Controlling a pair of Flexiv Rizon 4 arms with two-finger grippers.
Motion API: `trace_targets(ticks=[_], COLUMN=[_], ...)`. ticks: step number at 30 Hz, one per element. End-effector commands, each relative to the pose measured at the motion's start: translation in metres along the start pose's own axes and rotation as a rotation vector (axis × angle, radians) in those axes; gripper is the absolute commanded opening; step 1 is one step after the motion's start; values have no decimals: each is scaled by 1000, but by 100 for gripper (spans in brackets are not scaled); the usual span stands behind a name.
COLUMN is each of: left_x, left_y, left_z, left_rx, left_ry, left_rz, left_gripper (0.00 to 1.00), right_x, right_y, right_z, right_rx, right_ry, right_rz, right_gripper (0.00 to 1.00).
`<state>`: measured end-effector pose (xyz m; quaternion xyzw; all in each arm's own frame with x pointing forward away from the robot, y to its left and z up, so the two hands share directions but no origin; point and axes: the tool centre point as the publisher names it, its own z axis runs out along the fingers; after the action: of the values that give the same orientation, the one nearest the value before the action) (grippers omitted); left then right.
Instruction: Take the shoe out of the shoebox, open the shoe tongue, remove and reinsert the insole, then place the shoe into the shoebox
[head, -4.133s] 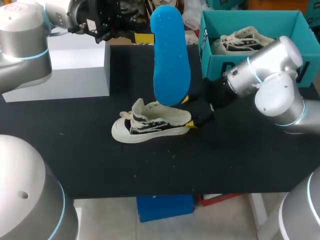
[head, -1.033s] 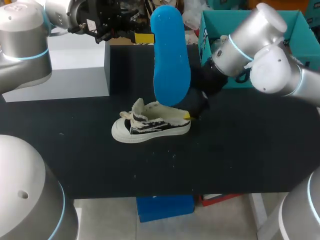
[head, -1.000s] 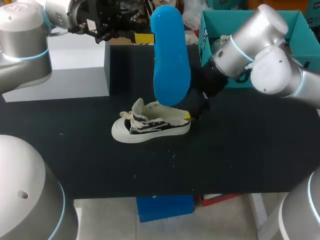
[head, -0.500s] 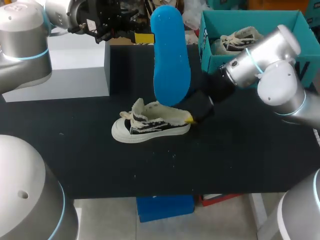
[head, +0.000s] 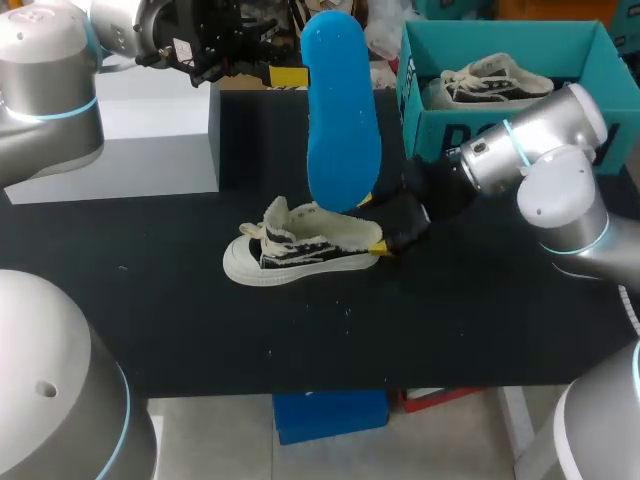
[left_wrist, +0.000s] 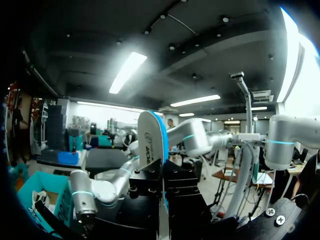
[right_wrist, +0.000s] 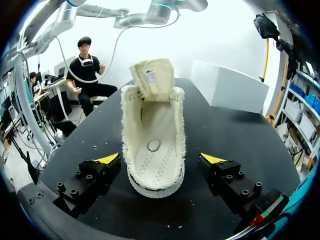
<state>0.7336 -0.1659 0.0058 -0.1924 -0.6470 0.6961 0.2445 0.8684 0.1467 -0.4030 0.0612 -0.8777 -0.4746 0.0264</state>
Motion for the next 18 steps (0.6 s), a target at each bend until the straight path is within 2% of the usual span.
trace_targets(ticks=[1,9,12,16,18], left_x=[0,0,0,0,0], left_y=[0,0,0,0,0], left_z=[1,1,1,1,1], left_rx=[-2,-2,-2,-2,-2], left_ry=[-5,-5,-5,-5,-5], left_rz=[1,1,1,1,1], left_gripper=[0,0,0,0,0], right_x=[-1,-1,-2,-5,-7], right_y=[-5,-6,-5,0,3], right_z=[5,7,7,0,-6], right_rx=[-42,-99,-95,6,108], right_ry=[-1,20,30,46,51], right_rz=[-4,-18,-23,-16,-11], right_gripper=[100,100,100,100,100])
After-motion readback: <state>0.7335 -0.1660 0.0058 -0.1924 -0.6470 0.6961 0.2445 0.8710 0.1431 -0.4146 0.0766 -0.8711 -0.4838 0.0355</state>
